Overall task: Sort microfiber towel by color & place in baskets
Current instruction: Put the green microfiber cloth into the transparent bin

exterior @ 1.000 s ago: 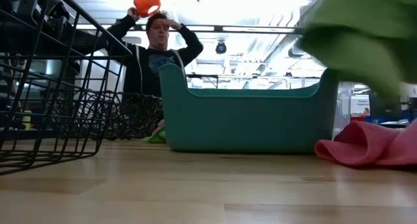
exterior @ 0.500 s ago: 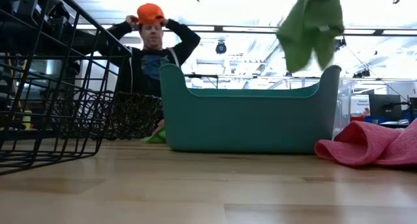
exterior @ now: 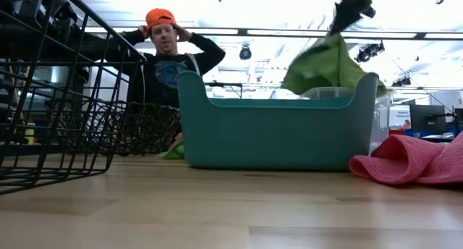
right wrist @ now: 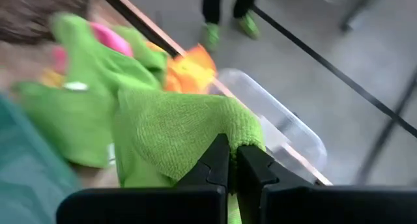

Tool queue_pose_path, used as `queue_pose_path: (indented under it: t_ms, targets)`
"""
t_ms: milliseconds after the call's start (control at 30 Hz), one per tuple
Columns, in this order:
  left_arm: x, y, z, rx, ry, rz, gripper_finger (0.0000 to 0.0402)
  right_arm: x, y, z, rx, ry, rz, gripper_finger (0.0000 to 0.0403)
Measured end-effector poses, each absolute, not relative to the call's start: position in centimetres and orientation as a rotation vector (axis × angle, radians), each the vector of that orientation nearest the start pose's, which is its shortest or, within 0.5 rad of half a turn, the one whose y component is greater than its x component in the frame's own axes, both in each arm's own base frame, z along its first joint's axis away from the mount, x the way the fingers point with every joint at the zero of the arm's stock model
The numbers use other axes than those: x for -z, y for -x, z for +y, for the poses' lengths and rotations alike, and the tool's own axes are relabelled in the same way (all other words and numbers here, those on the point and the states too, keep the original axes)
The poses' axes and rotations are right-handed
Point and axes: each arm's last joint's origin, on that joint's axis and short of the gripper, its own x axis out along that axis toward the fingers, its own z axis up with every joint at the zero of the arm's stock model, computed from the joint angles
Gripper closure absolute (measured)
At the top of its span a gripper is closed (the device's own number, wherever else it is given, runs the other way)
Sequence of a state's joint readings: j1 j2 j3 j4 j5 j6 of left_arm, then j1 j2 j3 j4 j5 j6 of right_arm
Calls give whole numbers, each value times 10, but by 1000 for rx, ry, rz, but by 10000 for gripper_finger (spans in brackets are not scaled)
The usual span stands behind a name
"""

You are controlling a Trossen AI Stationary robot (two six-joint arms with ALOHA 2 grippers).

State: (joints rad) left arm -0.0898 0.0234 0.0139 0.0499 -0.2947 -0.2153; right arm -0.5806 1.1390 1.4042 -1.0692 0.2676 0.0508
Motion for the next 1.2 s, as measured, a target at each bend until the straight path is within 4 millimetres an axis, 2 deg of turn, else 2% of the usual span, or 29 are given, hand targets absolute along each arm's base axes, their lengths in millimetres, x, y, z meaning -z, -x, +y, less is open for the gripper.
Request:
queue_pose_path:
  t_ms: [133,333,433,600,733,900,1067,1200]
  targets:
    - [-171,-97,0,-200,222,-62,401,-395,-152,-130,891,-181,785,403]
    - [-171,-97,0,-200,222,-62,402,-419,-155,-154,799,-249,420,403]
    - [-171,-97,0,-199,222,-61,401,-422,-153,-157,798,-277,371,403]
    - [-171,-97,0,-200,222,-62,402,-411,-147,-155,805,-300,498,403]
    - [-171,-97,0,-199,222,-62,402,-397,-140,-147,794,-350,680,403]
    - [-171,-97,0,-200,222,-62,401,-385,-127,-139,874,-369,888,403]
    - [-171,-97,0,-199,222,-62,401,-382,-128,-143,938,-351,926,403]
    - [-171,-97,0,-200,222,-62,401,-374,-138,-154,940,-376,963,403]
